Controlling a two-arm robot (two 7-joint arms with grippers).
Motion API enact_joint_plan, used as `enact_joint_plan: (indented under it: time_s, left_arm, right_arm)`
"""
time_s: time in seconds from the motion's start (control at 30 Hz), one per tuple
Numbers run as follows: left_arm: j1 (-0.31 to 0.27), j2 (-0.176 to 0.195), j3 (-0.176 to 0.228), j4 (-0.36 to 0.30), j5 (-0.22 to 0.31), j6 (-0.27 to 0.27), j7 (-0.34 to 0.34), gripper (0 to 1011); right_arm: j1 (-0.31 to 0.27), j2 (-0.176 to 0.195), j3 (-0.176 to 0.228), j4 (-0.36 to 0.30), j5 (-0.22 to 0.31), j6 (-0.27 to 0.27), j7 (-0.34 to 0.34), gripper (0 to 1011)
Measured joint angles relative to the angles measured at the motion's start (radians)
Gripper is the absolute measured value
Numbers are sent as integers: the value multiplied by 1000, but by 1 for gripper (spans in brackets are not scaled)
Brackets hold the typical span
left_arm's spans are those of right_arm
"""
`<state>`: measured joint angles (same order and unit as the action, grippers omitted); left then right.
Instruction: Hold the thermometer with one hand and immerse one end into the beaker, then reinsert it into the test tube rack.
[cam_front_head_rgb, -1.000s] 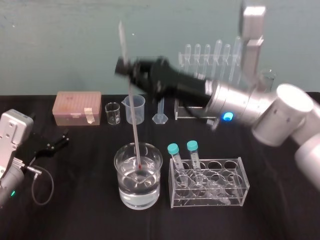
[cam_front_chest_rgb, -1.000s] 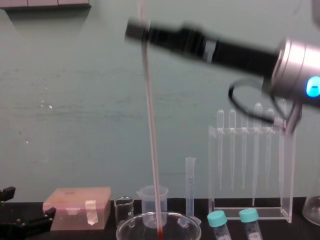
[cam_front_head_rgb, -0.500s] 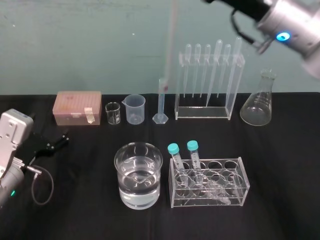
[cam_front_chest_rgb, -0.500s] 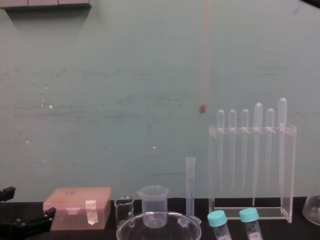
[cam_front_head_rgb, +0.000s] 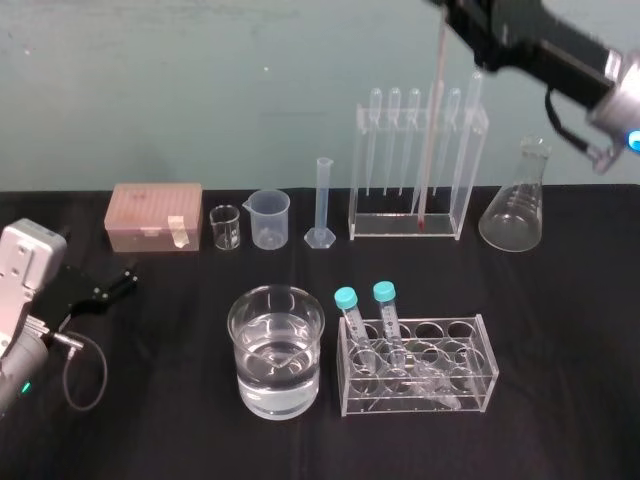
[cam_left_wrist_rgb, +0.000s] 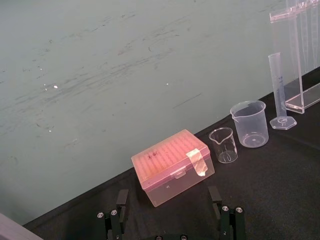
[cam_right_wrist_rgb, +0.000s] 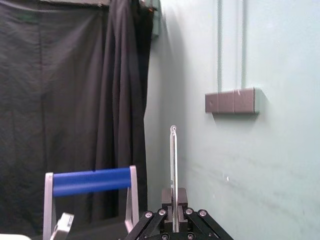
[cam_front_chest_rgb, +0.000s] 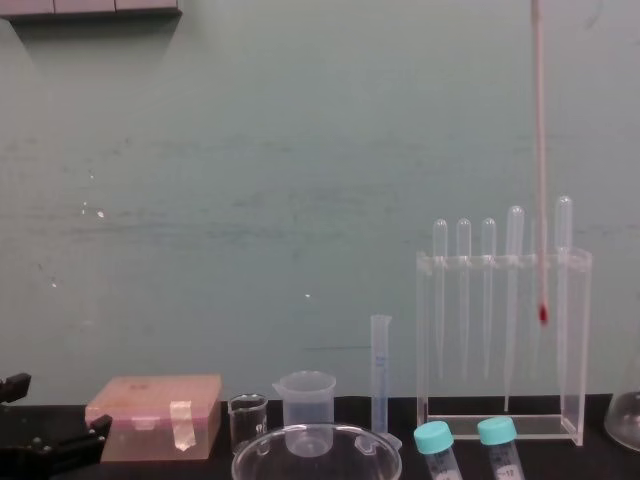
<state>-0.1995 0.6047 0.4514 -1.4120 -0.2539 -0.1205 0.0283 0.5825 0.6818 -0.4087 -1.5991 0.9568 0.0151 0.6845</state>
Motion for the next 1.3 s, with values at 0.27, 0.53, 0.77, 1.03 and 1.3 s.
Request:
enact_joint_plan:
  time_s: [0.27, 0.53, 0.77, 1.03, 1.3]
  left_arm:
    - [0, 0, 0, 0, 0, 0, 0, 1008]
    - [0, 0, 0, 0, 0, 0, 0, 1008]
    - [0, 0, 0, 0, 0, 0, 0, 1008]
    - [0, 0, 0, 0, 0, 0, 0, 1008]
    - [0, 0, 0, 0, 0, 0, 0, 1008]
  right_arm:
    - [-116, 29, 21, -49, 23, 7, -38, 56]
    - [-168, 38, 15, -40, -13, 0, -51, 56]
    - [-179, 22, -6, -1, -59, -5, -50, 56]
    - [-174, -10, -12, 44, -85, -10, -46, 55]
    - [-174, -25, -25, 72, -119, -7, -36, 56]
